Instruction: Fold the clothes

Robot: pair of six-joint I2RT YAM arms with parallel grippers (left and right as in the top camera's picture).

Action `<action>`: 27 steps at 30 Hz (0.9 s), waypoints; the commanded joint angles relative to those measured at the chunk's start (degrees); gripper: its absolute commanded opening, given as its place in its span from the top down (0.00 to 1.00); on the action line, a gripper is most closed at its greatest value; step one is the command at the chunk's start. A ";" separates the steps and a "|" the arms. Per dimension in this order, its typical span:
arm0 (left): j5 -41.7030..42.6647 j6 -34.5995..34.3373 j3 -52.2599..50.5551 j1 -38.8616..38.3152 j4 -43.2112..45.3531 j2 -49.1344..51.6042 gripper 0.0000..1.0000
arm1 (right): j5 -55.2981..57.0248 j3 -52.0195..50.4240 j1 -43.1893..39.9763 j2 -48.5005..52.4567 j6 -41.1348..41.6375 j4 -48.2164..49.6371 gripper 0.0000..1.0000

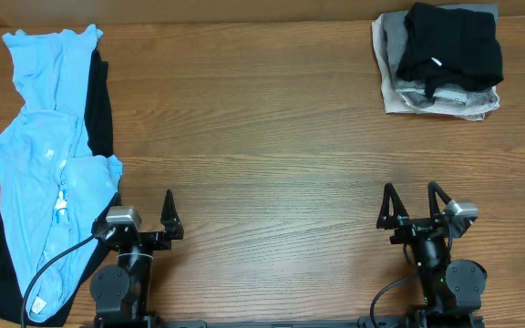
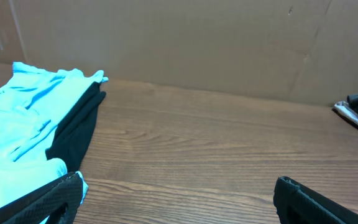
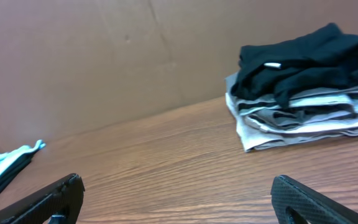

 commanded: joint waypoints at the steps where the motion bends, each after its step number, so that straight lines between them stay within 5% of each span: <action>1: 0.61 -0.17 -0.31 0.42 0.17 -0.59 0.00 | 2.03 -0.61 0.22 -0.68 -0.11 -0.04 0.00; 16: 0.68 -0.33 0.22 0.42 6.67 -0.59 0.00 | -0.20 0.37 0.22 -0.68 -0.09 4.90 0.00; 27: 0.46 3.15 18.03 0.44 -5.09 10.05 0.00 | -2.32 16.00 0.22 3.41 -5.03 -4.02 0.00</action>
